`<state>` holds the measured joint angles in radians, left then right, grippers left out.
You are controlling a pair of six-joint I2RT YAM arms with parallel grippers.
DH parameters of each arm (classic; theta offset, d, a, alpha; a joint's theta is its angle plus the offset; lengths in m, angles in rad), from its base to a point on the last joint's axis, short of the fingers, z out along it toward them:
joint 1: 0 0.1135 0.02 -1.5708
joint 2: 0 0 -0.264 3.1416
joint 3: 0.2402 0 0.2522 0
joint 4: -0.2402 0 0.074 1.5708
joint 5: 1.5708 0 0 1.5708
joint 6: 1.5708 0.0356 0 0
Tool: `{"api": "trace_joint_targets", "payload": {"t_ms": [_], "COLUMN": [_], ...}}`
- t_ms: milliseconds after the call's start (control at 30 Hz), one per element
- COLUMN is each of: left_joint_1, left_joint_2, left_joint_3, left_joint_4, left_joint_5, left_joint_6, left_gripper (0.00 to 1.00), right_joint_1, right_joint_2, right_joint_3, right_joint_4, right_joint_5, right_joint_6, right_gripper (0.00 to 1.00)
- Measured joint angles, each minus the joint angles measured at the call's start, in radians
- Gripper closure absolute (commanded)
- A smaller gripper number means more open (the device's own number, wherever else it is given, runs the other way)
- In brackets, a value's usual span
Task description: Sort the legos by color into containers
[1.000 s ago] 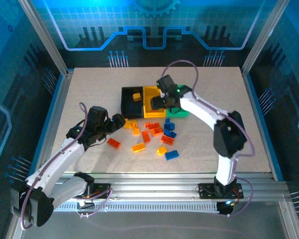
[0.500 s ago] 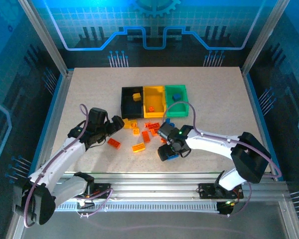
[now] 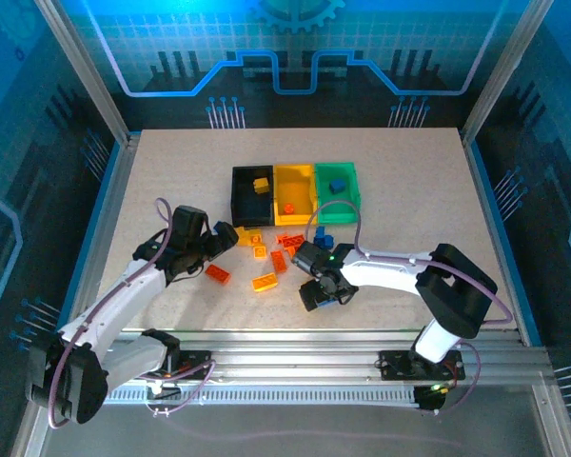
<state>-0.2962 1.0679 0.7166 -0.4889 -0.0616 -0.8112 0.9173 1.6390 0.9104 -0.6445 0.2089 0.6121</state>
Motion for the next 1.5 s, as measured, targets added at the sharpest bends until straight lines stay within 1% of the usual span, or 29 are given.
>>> {"api": "trace_joint_targets", "payload": {"t_ms": [67, 133, 233, 333, 433, 500, 567, 667, 767, 933, 1033, 1167, 1200, 1367, 1433, 1500], "left_joint_1": [0.001, 0.003, 0.007, 0.008, 0.008, 0.01, 0.01, 0.01, 0.011, 0.013, 0.015, 0.023, 0.024, 0.027, 0.027, 0.027], "left_joint_2": [0.0, 0.0, 0.0, 0.0, 0.0, 0.0, 0.0, 0.0, 0.0, 0.006, 0.014, 0.019, 0.019, 0.02, 0.021, 0.024], "left_joint_3": [0.0, 0.0, 0.0, 0.0, 0.0, 0.0, 0.0, 0.0, 0.0, 0.001, 0.001, 0.001, 0.001, 0.001, 0.001, 0.001], "left_joint_4": [0.0, 0.0, 0.0, 0.0, 0.0, 0.0, 0.0, 0.0, 0.0, 0.0, -0.001, 0.0, 0.0, 0.0, 0.0, 0.0], "left_joint_5": [0.0, 0.0, 0.0, 0.0, 0.0, 0.0, 0.001, 0.006, 0.007, 0.008, 0.015, 0.025, 0.027, 0.034, 0.034, 0.034], "left_joint_6": [0.0, 0.0, 0.0, 0.0, 0.0, 0.0, 0.0, 0.0, 0.0, 0.0, 0.0, 0.0, 0.0, 0.0, 0.0, 0.0], "left_gripper": [0.01, 0.01, 0.01, 0.01, 0.01, 0.01, 0.01, 0.01, 0.01, 0.01, 0.01, 0.01, 0.01, 0.01, 0.01, 0.01], "right_joint_1": [0.0, 0.0, -0.002, -0.009, -0.037, -0.082, -0.15, -0.262, -0.349, -0.461, -0.505, -0.528, -0.53, -0.532, -0.533, -0.532], "right_joint_2": [0.0, -0.001, -0.013, -0.052, -0.131, -0.2, -0.249, -0.26, -0.2, 0.025, 0.185, 0.373, 0.407, 0.497, 0.505, 0.504], "right_joint_3": [0.0, 0.0, -0.003, -0.013, -0.013, -0.003, 0.033, 0.135, 0.263, 0.479, 0.619, 0.801, 0.832, 0.929, 0.946, 0.956], "right_joint_4": [0.002, 0.002, 0.002, -0.008, -0.034, -0.06, -0.081, -0.077, -0.045, 0.028, 0.028, 0.002, -0.006, -0.063, -0.071, -0.075], "right_joint_5": [0.0, 0.001, 0.0, 0.0, 0.008, 0.016, 0.023, 0.035, 0.051, 0.058, 0.068, 0.082, 0.082, 0.083, 0.079, 0.076], "right_joint_6": [0.004, 0.0, 0.0, -0.002, -0.008, -0.023, -0.045, -0.081, -0.113, -0.127, -0.127, -0.127, -0.126, -0.11, -0.101, -0.095], "right_gripper": [0.32, 0.41, 0.46, 0.47, 0.47, 0.46, 0.45, 0.43, 0.43, 0.44, 0.43, 0.41, 0.39, 0.19, 0.15, 0.15]}}
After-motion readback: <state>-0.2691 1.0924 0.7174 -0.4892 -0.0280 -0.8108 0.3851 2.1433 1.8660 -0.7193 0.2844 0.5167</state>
